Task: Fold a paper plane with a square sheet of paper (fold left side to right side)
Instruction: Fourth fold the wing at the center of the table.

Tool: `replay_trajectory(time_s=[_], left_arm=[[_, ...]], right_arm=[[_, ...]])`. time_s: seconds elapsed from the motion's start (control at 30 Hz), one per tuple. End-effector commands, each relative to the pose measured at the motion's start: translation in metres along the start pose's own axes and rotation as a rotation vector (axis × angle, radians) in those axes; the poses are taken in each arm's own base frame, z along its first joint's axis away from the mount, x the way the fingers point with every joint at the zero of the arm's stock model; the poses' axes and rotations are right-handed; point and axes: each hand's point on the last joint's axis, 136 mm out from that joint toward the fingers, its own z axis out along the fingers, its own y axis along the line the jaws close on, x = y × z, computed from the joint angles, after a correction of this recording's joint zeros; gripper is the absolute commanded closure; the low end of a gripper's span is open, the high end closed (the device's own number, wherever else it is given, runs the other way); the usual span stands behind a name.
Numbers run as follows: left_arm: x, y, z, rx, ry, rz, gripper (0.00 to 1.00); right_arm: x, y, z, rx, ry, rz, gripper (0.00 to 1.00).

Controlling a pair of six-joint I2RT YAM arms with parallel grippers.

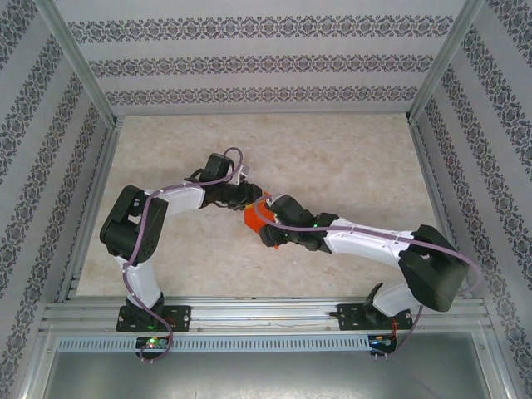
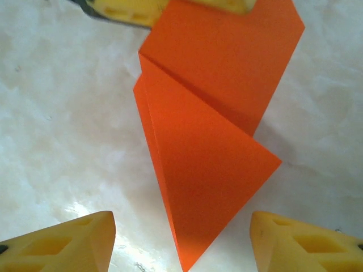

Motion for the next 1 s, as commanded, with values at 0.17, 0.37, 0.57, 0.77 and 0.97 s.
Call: replay_trajectory(time_s=[0.17,0.37,0.57,0.77,0.97], left_arm=[[0.0,-0.015,0.0,-0.005,0.001,0.022,0.69],[0.0,-0.016,0.001,-0.013,0.002,0.018,0.69],[0.0,-0.016,0.001,-0.019,-0.003,0.018,0.69],[0.0,-0.015,0.002,-0.024,-0.004,0.016,0.69],[0.0,-0.012,0.001,-0.038,-0.006,0.013,0.69]], right_arm=[[0.012,-0.004,0.022,0.099,0.022,-0.04,0.41],[0.012,-0.001,0.034,0.137,0.042,-0.082,0.45],[0.013,-0.001,0.04,0.162,0.048,-0.1,0.49],[0.011,-0.002,0.041,0.174,0.044,-0.107,0.56],[0.011,-0.003,0.038,0.184,0.036,-0.108,0.61]])
